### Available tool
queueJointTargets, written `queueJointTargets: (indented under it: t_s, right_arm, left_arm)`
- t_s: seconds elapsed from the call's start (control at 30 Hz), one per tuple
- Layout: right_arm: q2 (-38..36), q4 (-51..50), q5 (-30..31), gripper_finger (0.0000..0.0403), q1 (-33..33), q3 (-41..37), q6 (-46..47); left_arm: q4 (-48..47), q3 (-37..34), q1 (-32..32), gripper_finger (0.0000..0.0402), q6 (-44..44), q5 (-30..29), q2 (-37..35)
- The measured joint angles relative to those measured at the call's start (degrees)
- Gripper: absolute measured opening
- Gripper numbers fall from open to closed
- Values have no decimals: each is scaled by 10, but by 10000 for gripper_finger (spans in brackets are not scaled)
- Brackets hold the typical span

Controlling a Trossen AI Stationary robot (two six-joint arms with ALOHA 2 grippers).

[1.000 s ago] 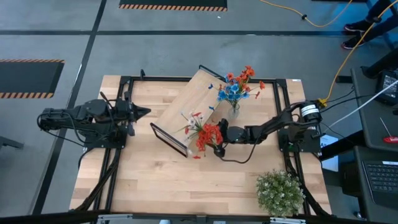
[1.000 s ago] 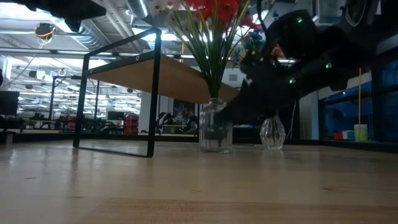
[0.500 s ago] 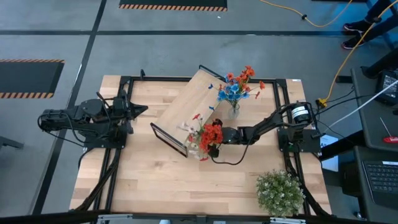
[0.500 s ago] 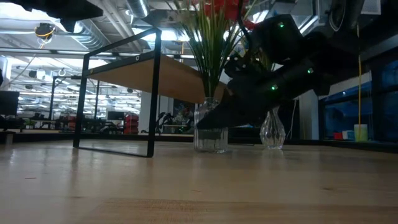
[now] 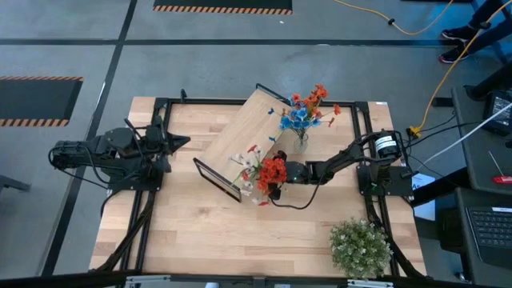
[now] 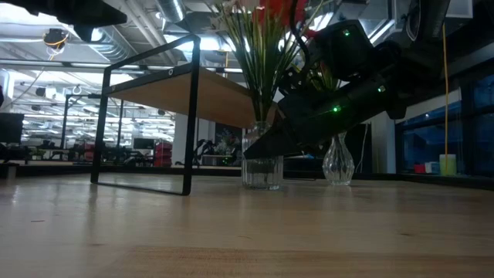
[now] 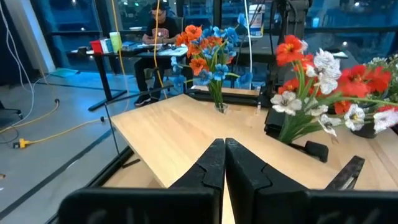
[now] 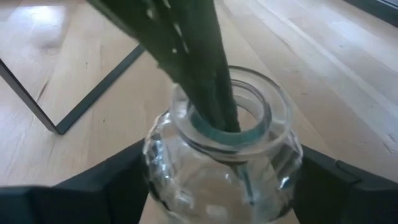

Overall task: Pick and place flowers into a vace then onto a shelf
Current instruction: Put the left transparent flower vase with flowers on the shelf

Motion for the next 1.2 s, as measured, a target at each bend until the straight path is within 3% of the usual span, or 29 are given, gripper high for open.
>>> queueJointTargets:
  t_s: [0.13, 0.7, 0.97, 1.2]
  right_arm:
    - [0, 0, 0, 284, 0, 0, 1]
    - [-7, -21, 2, 285, 14, 0, 5]
    - [-68, -132, 17, 285, 31, -1, 29]
    - [-96, -132, 19, 285, 40, -2, 20]
  left_arm:
    - [-9, 0, 0, 4, -1, 0, 0]
    - [-6, 0, 0, 4, -2, 0, 0]
    - [-6, 0, 0, 4, -1, -1, 0]
    - [90, -77, 0, 4, 9, -7, -27]
